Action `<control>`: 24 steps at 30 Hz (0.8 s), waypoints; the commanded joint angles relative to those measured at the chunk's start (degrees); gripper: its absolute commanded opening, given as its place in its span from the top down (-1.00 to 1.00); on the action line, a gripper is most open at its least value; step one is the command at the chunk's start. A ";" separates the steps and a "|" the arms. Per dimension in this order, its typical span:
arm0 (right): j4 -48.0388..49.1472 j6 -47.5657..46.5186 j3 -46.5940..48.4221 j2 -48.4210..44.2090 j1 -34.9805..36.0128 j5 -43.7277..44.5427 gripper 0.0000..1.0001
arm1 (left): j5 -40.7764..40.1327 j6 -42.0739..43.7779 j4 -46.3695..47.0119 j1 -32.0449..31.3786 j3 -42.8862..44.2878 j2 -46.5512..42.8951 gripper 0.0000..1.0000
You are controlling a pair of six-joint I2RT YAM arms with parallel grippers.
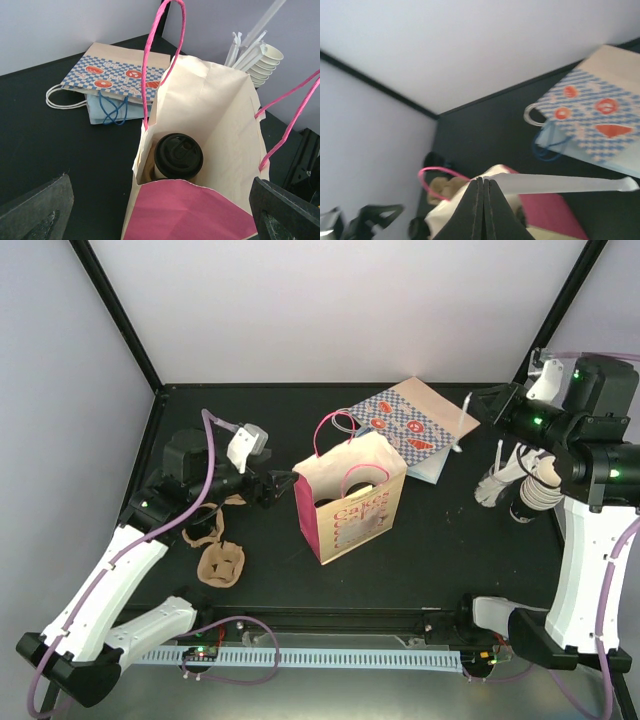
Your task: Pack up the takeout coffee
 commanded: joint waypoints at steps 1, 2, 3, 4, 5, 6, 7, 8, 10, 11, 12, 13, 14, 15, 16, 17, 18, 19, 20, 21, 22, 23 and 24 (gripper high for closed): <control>6.67 2.95 1.05 -1.33 0.62 -18.55 0.98 | -0.23 -0.15 -1.44 -0.20 3.04 -0.17 -0.97; 7.63 3.78 1.35 -1.37 0.92 -20.21 0.98 | -0.25 -0.14 -1.58 -0.15 3.08 -0.13 -0.98; 8.62 4.56 1.99 -1.38 1.39 -21.26 0.98 | -0.24 -0.19 -1.79 -0.19 3.08 -0.13 -0.97; 9.59 5.51 2.58 -1.51 1.61 -21.95 0.98 | -0.17 -0.19 -1.91 -0.20 3.16 -0.06 -0.97; 10.78 6.77 2.96 -1.63 1.68 -22.90 0.98 | -0.24 -0.26 -2.06 -0.20 3.29 -0.04 -0.97; 12.36 8.71 3.09 -1.90 1.69 -24.09 0.98 | -0.21 -0.34 -2.28 -0.20 3.39 0.04 -0.98; 14.17 10.41 2.95 -2.17 1.75 -25.45 0.98 | -0.21 -0.51 -2.38 -0.20 3.43 -0.02 -0.97; 16.25 12.17 2.52 -2.48 1.84 -26.98 0.98 | -0.13 -0.61 -2.31 -0.20 3.37 -0.08 -0.97; 19.57 15.11 1.49 -3.17 2.07 -29.20 0.98 | -0.27 -0.80 -2.23 -0.20 3.23 -0.29 -0.98; 20.35 15.87 1.08 -3.45 2.12 -29.95 0.98 | -0.33 -0.87 -2.11 -0.15 3.18 -0.38 -0.98; 20.65 16.25 0.65 -3.76 2.18 -30.45 0.98 | -0.46 -0.98 -2.20 -0.17 3.17 -0.39 -0.98; 20.65 16.40 -0.13 -4.08 2.21 -30.98 0.98 | -0.47 -1.10 -2.13 -0.19 3.17 -0.35 -0.97; 20.64 16.50 -0.70 -4.48 2.22 -31.41 0.98 | -0.56 -1.22 -2.10 -0.15 3.17 -0.36 -0.98; 20.77 16.55 -2.08 -5.16 2.28 -31.66 0.98 | -0.60 -1.36 -2.02 -0.19 3.11 -0.31 -0.97; 20.93 16.52 -3.41 -5.67 2.42 -31.55 0.98 | -0.50 -1.48 -1.80 -0.20 3.09 -0.31 -0.97; 21.01 16.39 -4.63 -6.10 2.51 -31.47 0.98 | -0.50 -1.63 -1.79 -0.20 3.08 -0.24 -0.97; 21.00 16.20 -5.79 -6.45 2.69 -31.42 0.98 | -0.38 -1.66 -1.64 -0.17 3.08 -0.15 -0.97; 21.08 16.18 -6.87 -6.62 3.11 -31.23 0.98 | -0.24 -1.77 -1.62 -0.14 3.08 -0.09 -0.98; 21.47 16.29 -7.84 -6.83 3.69 -31.00 0.98 | -0.21 -1.83 -1.50 -0.13 3.08 -0.05 -0.97; 22.21 16.60 -8.90 -7.19 4.40 -30.70 0.98 | -0.26 -1.86 -1.46 -0.19 3.08 0.02 -0.98; 23.20 17.05 -9.83 -7.43 5.22 -30.32 0.98 | -0.19 -1.89 -1.50 -0.20 3.08 0.04 -0.98; 24.43 17.69 -10.88 -7.70 6.01 -30.01 0.98 | -0.09 -1.99 -1.48 -0.20 3.08 0.05 -0.97; 25.56 18.32 -11.71 -7.90 6.84 -29.73 0.98 | -0.10 -2.08 -1.42 -0.20 3.08 0.05 -0.98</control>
